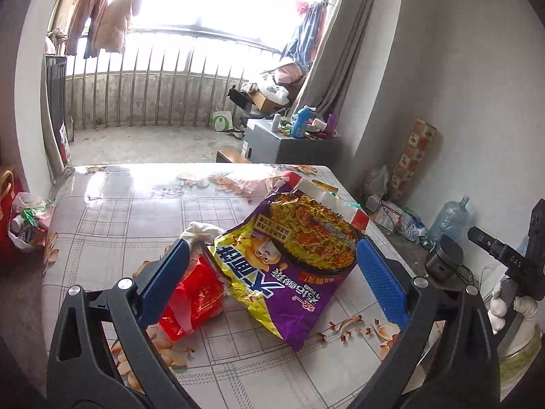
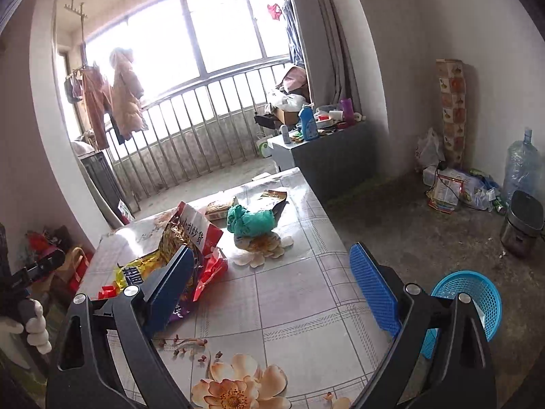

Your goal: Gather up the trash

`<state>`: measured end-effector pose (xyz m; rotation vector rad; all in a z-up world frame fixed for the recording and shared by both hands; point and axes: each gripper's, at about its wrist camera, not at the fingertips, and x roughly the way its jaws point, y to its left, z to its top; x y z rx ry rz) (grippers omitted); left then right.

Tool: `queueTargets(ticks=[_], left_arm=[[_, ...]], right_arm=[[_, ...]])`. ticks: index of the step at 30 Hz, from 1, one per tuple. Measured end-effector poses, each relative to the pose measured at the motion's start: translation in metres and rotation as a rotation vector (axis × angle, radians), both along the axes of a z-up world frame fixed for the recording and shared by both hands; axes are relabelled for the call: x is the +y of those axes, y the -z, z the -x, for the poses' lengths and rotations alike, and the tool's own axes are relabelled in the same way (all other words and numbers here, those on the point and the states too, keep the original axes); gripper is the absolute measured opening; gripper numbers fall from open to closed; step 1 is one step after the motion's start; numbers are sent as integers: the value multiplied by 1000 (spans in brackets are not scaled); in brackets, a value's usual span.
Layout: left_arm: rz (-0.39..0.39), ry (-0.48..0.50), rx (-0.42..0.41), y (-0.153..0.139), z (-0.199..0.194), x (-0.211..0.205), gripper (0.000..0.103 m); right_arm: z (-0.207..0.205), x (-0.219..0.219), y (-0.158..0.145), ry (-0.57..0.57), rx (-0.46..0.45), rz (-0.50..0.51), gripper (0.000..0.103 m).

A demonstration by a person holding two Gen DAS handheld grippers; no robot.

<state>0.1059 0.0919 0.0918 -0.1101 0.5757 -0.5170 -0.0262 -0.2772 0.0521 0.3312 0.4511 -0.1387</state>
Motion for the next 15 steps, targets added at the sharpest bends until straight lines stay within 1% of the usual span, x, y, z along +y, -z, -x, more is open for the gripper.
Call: queueTargets(ticks=[4,5,10,11,12,15], left_arm=[[42,-45,40,11,-3,31,94],[50,-46,46,13,-4,37,94],[71,-40,80,28,-20,41,94],[75,-36,92,33,-25,39,92],[79,-27,103,37,-29,37,85],[80,-8,154,50,-41,29,73]], right_arm=[[-29,29,12,-126,43,-80,90],[-36,34,15,-145,59,-91,88],[-68,64,38,-215,153,-153,80],[-76,67,43,-222,174,-164,78],[-82,70,48,-227,193,-173,77],[-103,76,64,-229,252,-197,70]])
